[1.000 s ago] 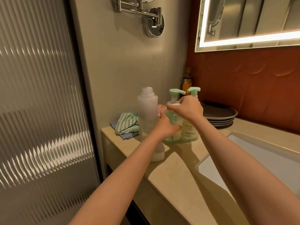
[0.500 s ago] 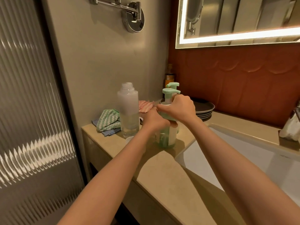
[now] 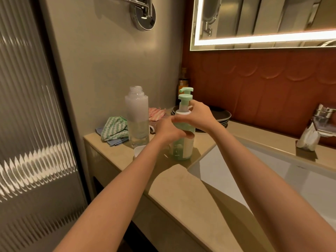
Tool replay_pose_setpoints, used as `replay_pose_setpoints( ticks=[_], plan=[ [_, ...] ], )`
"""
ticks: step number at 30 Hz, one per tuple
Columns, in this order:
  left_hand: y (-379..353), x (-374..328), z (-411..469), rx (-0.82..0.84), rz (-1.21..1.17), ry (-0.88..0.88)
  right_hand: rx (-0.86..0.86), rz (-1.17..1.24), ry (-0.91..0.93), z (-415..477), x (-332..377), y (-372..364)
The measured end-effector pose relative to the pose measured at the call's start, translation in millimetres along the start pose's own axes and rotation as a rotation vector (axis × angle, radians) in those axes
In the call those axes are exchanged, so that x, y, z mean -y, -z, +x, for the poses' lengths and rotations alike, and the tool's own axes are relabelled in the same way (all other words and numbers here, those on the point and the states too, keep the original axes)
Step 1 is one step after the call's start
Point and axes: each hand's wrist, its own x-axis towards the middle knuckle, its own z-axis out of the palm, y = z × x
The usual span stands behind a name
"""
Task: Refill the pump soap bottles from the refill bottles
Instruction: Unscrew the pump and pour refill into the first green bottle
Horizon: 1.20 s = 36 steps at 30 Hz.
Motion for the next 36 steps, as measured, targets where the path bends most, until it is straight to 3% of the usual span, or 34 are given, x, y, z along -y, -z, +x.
replay_pose_setpoints(
  ticks=[4, 9, 13, 15, 19, 23, 28, 31, 33, 36],
  plan=[
    [-0.2, -2.2, -2.0, 0.023, -0.018, -0.005, 0.159, 0.285, -0.085, -5.1, 1.2, 10.6],
    [-4.1, 1.6, -3.6, 0.000, -0.058, -0.014, 0.009, 0.163, -0.105, -7.8, -4.9, 3.3],
    [-4.5, 0.7, -2.9, 0.013, -0.048, 0.009, 0.107, 0.316, -0.150, -9.1, -4.1, 12.5],
    [-5.1, 1.7, -2.2, 0.009, -0.049, -0.008, 0.093, 0.274, -0.143, -11.1, -2.6, 9.0],
    [-4.6, 2.1, -1.4, 0.002, -0.067, -0.003, -0.098, 0.174, -0.126, -13.2, -1.6, 0.8],
    [-5.9, 1.7, -1.5, -0.008, -0.059, -0.042, 0.022, 0.263, -0.132, -13.7, 0.1, 3.3],
    [-5.5, 0.6, -2.4, -0.011, -0.050, -0.038, -0.100, 0.107, -0.131, -18.3, 1.3, -4.5],
    [-6.5, 1.6, -1.7, -0.020, -0.058, -0.024, -0.027, 0.232, -0.185, -17.2, 2.4, 0.4],
    [-7.6, 1.4, -2.4, -0.031, -0.086, -0.010, -0.010, 0.153, -0.200, -16.9, 3.6, -5.4],
    [-6.8, 2.0, -2.2, -0.023, -0.071, 0.005, -0.170, 0.030, -0.245, -17.4, 4.9, -14.3]
  ],
)
